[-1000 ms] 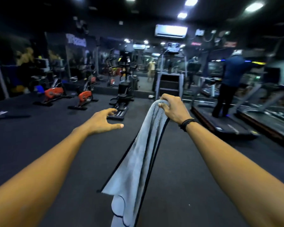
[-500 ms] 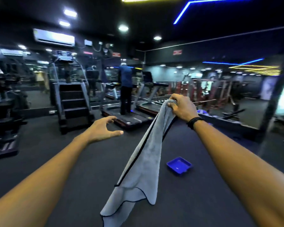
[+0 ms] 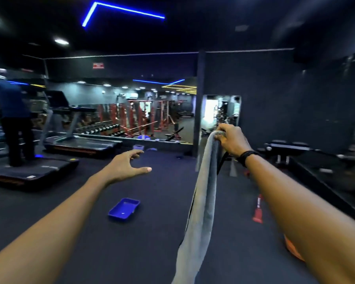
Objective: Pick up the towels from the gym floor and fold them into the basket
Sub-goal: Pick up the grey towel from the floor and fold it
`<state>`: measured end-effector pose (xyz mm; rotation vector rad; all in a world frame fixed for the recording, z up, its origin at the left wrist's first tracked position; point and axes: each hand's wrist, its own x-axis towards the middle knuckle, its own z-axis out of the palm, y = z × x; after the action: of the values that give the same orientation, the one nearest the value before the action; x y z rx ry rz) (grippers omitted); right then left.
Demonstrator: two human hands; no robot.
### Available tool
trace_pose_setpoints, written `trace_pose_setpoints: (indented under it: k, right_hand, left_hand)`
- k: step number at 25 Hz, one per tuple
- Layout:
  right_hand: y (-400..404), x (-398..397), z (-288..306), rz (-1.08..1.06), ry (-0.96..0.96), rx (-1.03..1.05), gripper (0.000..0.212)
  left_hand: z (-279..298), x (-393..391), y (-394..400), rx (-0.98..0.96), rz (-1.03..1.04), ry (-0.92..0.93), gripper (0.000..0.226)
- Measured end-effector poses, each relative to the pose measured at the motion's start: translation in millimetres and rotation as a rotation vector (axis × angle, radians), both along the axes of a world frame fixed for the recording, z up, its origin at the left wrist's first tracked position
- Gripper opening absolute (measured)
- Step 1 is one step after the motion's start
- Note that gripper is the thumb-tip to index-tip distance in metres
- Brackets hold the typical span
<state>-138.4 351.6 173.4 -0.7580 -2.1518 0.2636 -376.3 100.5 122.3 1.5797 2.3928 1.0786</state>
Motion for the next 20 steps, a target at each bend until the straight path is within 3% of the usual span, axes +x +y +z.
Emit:
trace_pose_setpoints:
  k: [4,8,11,20]
  right_hand:
    - [61,117,-1,-0.156,-0.008,-0.004,0.004]
    - [112,217,1,-0.276,-0.048,0.011,0.009]
    - [148,291,2,-0.367,-0.076,0.041,0.011]
    - [260,463,-18,-0.552,-0.145,0.079,0.013]
  left_hand:
    - [-1,90,110,-0.001,-0.184,0.005,0.076]
    - [0,175,204,0.003,-0.309,-0.008,0.076]
    - [-2,238,273,0.022,-0.392,-0.003,0.089]
    - [-22,385,449,-0.002,-0.603,0.025,0.069]
